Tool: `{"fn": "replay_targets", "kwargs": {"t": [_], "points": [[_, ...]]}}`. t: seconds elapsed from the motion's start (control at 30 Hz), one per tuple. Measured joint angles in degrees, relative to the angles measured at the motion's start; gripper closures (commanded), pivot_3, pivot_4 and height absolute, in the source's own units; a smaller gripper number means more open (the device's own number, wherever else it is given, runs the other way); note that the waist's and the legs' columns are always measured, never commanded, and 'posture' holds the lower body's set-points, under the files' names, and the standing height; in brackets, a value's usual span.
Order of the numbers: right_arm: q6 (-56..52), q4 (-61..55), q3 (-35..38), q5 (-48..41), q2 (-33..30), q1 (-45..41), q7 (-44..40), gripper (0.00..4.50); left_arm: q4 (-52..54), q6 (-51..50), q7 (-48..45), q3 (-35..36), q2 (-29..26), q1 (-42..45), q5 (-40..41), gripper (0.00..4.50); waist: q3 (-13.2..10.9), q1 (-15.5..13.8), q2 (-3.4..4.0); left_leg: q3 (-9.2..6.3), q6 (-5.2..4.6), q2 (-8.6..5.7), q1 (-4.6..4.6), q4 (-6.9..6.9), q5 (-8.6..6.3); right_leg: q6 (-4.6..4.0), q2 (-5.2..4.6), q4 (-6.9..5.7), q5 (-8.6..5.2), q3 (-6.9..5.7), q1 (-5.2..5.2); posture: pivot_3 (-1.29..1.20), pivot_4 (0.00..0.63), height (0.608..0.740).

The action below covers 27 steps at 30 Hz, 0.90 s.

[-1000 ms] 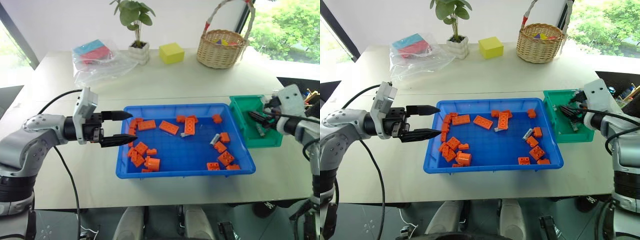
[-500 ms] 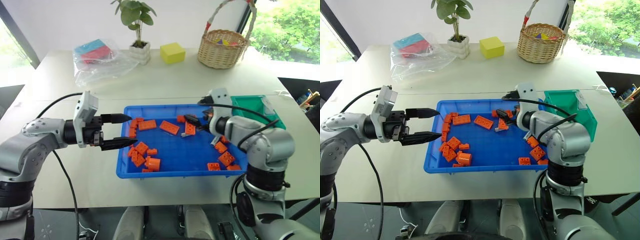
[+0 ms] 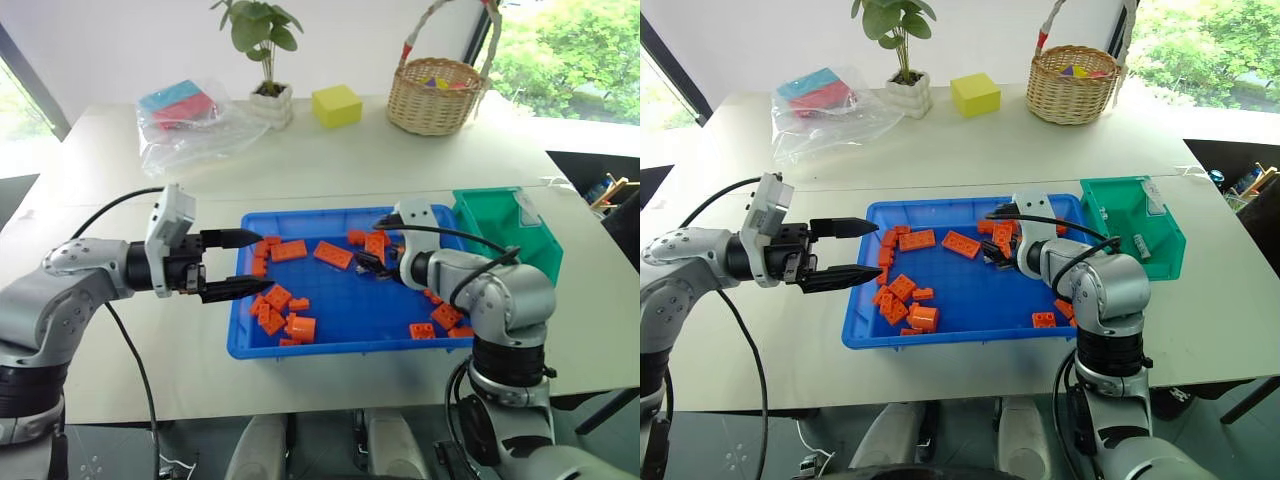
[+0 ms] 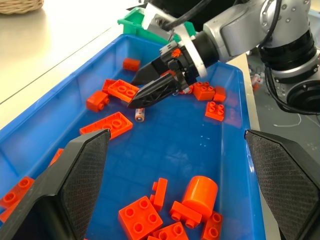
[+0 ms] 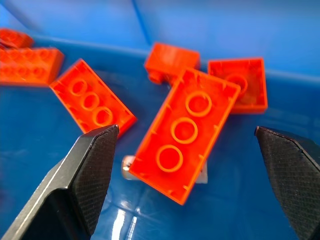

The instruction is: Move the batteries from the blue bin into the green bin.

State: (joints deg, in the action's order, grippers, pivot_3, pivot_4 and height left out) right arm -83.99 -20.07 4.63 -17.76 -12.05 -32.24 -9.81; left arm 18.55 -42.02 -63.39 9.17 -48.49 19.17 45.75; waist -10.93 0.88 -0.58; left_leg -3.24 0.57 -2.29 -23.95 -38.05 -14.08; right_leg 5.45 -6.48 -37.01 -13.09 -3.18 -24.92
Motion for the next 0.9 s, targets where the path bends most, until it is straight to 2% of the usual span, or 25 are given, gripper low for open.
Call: {"fn": "replay_targets", "kwargs": {"t": [0.2, 0.23, 0.3, 0.37, 0.43, 0.47, 0.63, 0.73, 0.9], "points": [[4.8, 3.5, -2.6, 1.6, -0.4, 0.1, 0.3, 0.04, 0.0, 0.1, 0.2, 0.7, 0.1, -0.4, 0.0, 0.0, 0.0, 0.0, 0.0, -0.01, 0.0, 0.0, 0.0, 0.01, 0.0, 0.0, 0.0, 0.0, 0.0, 0.0, 0.0, 0.0, 0.15, 0.702], [5.7, 4.1, -3.1, 1.9, -0.5, 0.1, 0.3, 0.26, 0.0, 0.1, 0.2, 0.7, 0.1, -0.4, 0.0, 0.0, 0.0, 0.0, 0.0, 0.0, 0.0, 0.0, 0.0, 0.01, 0.0, 0.0, 0.0, 0.0, 0.0, 0.0, 0.0, 0.0, 0.15, 0.702], [7.4, 4.9, -4.3, 2.4, -0.9, 0.1, 0.3, 0.91, 0.0, 0.1, 0.2, 0.7, 0.1, -0.4, 0.0, 0.0, 0.0, 0.0, 0.0, 0.0, 0.0, 0.01, 0.0, 0.01, 0.0, 0.0, 0.0, 0.0, 0.0, 0.0, 0.0, 0.0, 0.15, 0.702], [8.6, 5.6, -5.1, 3.0, -1.6, 0.1, 0.2, 1.83, 0.0, 0.2, 0.2, 0.7, 0.1, -0.4, 0.0, 0.0, 0.0, 0.0, 0.0, 0.0, 0.0, 0.01, 0.0, 0.01, 0.0, 0.0, 0.0, 0.0, 0.0, 0.0, -0.01, 0.0, 0.15, 0.702], [9.5, 5.8, -6.1, 3.3, -2.6, 0.1, -0.2, 2.96, 0.0, 0.2, 0.2, 0.7, 0.1, -0.4, 0.0, 0.0, 0.0, 0.0, 0.0, 0.0, 0.0, 0.01, 0.0, 0.01, 0.0, 0.0, 0.0, 0.01, 0.0, 0.0, 0.0, 0.0, 0.15, 0.702], [9.7, 5.8, -6.5, 3.3, -3.1, 0.1, -0.4, 3.26, 0.0, 0.2, 0.2, 0.7, 0.1, -0.4, 0.0, 0.0, 0.0, 0.0, 0.0, 0.0, 0.0, 0.01, 0.0, 0.01, 0.0, 0.0, 0.0, 0.01, 0.0, 0.0, 0.0, 0.0, 0.15, 0.702], [9.5, 3.6, -7.3, 3.1, -4.5, 0.0, -1.8, 3.22, 0.0, 0.2, 0.2, 0.8, 0.1, -0.5, 0.0, 0.0, 0.0, 0.0, 0.01, -0.01, 0.0, 0.01, 0.0, 0.01, 0.0, 0.0, 0.0, 0.01, 0.0, 0.0, -0.01, 0.0, 0.15, 0.702], [12.2, 0.9, -11.5, 3.1, -7.2, -0.6, -4.4, 3.22, 0.0, 0.3, 0.2, 0.8, 0.1, -0.6, 0.0, 0.0, 0.0, 0.0, 0.01, -0.01, 0.0, 0.01, 0.0, 0.02, 0.0, 0.0, 0.0, 0.02, -0.01, 0.0, -0.02, 0.0, 0.15, 0.702], [18.4, -0.8, -18.5, 1.7, -6.6, -4.1, -10.7, 3.22, -0.1, 0.4, 0.0, 0.8, 0.1, -0.5, 0.0, 0.0, 0.0, 0.2, 0.01, -0.02, 0.0, 0.06, 0.01, 0.06, 0.0, 0.0, 0.05, 0.02, -0.01, -0.01, -0.04, 0.0, 0.15, 0.702]]}}
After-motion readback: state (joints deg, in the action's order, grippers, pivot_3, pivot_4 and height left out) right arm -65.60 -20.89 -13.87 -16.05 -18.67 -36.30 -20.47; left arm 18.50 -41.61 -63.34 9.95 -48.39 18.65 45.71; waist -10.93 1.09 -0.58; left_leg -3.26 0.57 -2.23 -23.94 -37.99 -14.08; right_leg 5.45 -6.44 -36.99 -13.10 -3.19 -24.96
